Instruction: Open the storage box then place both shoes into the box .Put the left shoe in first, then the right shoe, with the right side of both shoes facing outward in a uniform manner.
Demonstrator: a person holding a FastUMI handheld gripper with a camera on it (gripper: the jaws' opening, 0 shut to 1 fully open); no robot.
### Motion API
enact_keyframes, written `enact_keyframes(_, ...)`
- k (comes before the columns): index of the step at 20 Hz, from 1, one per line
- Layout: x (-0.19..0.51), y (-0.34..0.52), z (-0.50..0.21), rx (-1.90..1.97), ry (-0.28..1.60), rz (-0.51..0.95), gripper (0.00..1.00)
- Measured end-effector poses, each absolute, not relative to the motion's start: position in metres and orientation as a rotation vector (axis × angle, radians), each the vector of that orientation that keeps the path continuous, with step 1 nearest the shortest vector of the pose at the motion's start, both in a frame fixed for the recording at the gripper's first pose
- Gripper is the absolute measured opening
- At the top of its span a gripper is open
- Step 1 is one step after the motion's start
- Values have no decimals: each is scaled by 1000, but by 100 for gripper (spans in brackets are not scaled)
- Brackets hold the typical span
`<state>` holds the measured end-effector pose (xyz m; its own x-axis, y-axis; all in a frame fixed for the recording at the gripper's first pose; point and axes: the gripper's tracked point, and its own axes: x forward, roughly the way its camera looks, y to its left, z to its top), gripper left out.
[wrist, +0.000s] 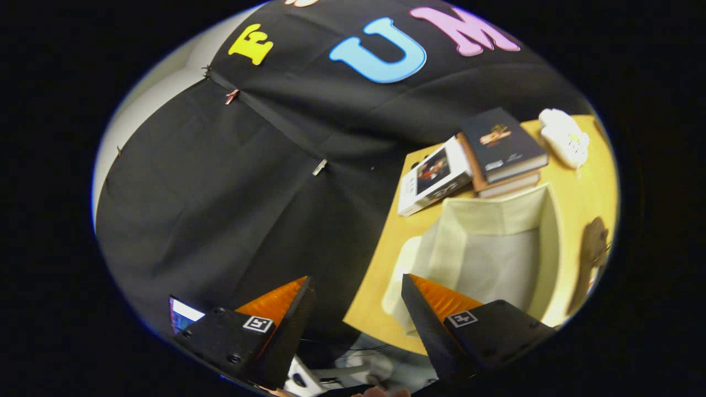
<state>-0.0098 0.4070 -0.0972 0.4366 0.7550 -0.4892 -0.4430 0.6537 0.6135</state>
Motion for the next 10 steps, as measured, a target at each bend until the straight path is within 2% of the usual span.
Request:
enact_keyframes(5,30,285,-105,275,711,579,98)
enact_keyframes(10,45,157,-166,88,724,357,98)
